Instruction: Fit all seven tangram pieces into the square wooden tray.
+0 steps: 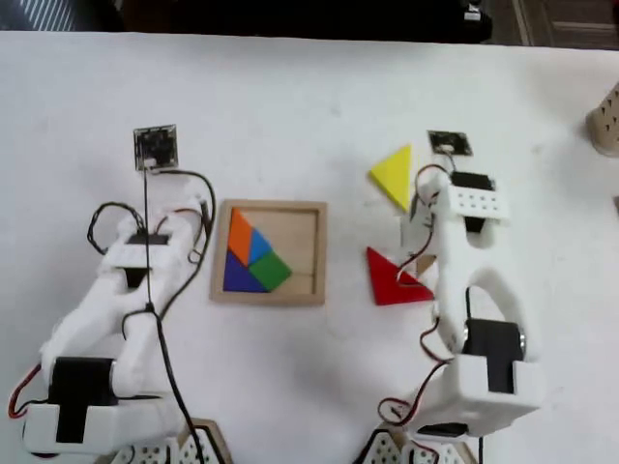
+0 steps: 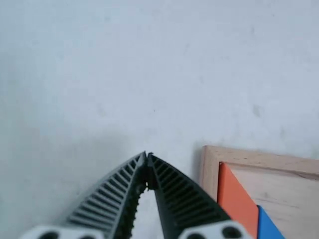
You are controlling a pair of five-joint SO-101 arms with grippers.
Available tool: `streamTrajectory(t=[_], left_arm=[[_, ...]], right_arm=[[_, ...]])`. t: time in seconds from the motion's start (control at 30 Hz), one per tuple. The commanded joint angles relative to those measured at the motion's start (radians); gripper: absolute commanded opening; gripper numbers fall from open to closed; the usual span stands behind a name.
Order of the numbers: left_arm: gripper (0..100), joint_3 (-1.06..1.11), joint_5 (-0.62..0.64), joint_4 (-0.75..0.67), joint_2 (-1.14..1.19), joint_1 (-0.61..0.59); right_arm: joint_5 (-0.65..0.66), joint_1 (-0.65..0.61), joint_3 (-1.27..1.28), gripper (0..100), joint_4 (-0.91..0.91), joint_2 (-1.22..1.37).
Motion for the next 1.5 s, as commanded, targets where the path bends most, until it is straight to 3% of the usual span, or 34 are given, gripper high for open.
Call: streamTrajectory(t=[0.0, 0.33, 0.67, 0.87, 0.97, 1.23, 1.47], left_arm=[[3, -0.058, 0.006, -0.003, -0.005, 0.013], [3, -0.057, 0.006, -0.005, -0.005, -0.018], [3, -0.055, 0.006, -0.006, -0.004, -0.019], [3, -0.058, 0.006, -0.006, -0.004, -0.022], [3, -0.060, 0.006, -0.015, -0.004, -0.042], [3, -0.060, 0.006, -0.063, -0.004, -0.076], [3, -0.060, 0.006, -0.063, -0.004, -0.079]], right_arm=[[-0.009, -0.062, -0.009, 11.1, 0.038, -0.096], [0.014, -0.291, -0.005, 11.0, 0.111, -0.220], [0.466, -0.503, 0.008, 10.9, 0.061, -0.217], [0.812, -0.561, 0.008, 10.9, 0.061, -0.217], [0.913, -0.585, 0.014, 10.9, 0.061, -0.216], [0.944, -0.710, 0.127, 11.0, -0.084, -0.119], [0.885, -0.711, 0.112, 12.8, -0.159, -0.041]])
